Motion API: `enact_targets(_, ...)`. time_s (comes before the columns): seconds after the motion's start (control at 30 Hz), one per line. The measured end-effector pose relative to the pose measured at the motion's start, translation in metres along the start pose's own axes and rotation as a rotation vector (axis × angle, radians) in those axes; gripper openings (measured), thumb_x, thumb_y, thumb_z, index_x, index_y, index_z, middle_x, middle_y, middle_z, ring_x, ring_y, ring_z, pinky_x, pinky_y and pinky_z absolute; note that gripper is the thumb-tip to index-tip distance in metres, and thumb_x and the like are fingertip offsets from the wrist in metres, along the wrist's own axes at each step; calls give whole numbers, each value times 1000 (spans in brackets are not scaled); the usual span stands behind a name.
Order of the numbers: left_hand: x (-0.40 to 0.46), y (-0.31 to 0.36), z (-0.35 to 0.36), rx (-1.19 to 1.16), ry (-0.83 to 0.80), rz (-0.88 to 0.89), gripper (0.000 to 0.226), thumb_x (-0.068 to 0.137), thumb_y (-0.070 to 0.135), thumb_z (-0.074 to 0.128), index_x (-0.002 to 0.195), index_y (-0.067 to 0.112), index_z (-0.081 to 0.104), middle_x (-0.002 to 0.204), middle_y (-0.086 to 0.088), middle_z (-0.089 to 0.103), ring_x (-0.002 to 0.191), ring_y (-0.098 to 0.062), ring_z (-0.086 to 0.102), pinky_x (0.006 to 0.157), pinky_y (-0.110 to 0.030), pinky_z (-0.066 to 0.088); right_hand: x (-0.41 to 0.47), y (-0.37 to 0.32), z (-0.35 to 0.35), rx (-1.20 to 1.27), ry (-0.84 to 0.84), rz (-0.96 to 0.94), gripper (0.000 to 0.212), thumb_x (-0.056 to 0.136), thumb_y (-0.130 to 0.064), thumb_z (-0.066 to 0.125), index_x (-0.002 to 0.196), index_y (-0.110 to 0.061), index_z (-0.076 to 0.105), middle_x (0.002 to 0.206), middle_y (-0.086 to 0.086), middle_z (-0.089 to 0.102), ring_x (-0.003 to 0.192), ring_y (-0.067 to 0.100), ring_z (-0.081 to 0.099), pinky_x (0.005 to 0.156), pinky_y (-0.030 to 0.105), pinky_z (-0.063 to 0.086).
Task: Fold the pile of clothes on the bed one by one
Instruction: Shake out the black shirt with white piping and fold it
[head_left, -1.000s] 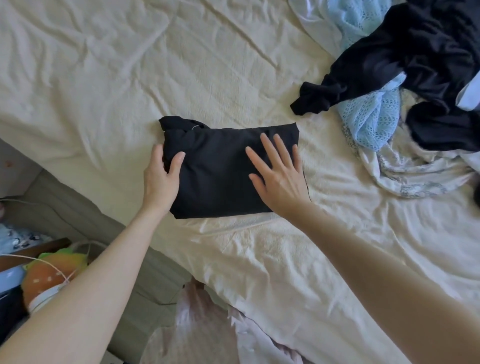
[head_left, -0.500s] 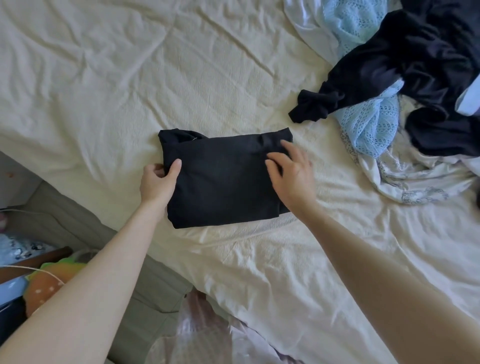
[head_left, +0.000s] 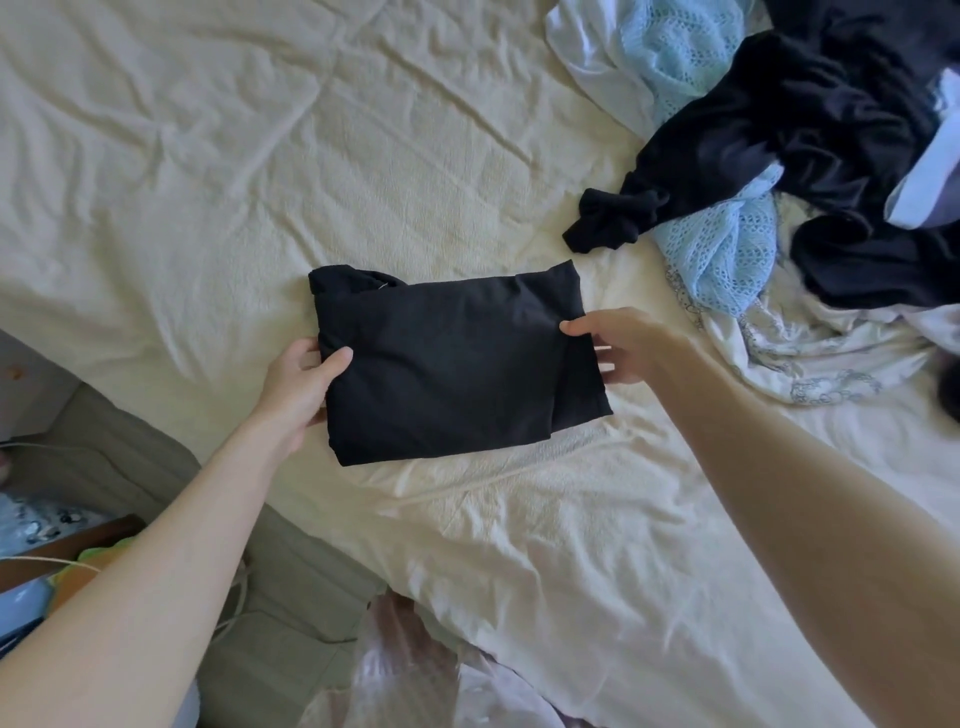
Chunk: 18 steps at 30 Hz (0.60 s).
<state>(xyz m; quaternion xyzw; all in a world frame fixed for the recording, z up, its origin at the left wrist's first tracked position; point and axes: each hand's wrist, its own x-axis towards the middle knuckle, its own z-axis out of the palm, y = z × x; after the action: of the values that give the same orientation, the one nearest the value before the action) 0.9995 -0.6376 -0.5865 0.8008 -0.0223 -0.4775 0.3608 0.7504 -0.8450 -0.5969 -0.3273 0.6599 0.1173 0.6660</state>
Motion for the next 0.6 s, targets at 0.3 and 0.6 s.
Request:
enact_targets(0.3,-72,18,-7,-51,16,184,14,91,22,62,102,29,57,84,7,68,73,-8,65,60,-26,51,-82,34,-7,154,0,-50,9,86,-13,67,95,-13,65,98,2,68,86,20,65,68,33,53)
enact_targets(0.6,-156,23,-36,56,-157,254,21,88,26,66,108,25,59,88,2,70,80,-15,66,63,-30,51,-200,123,3,401,100,-73,9,87,-11,65,95,-13,67,99,4,67,88,21,64,65,32,51)
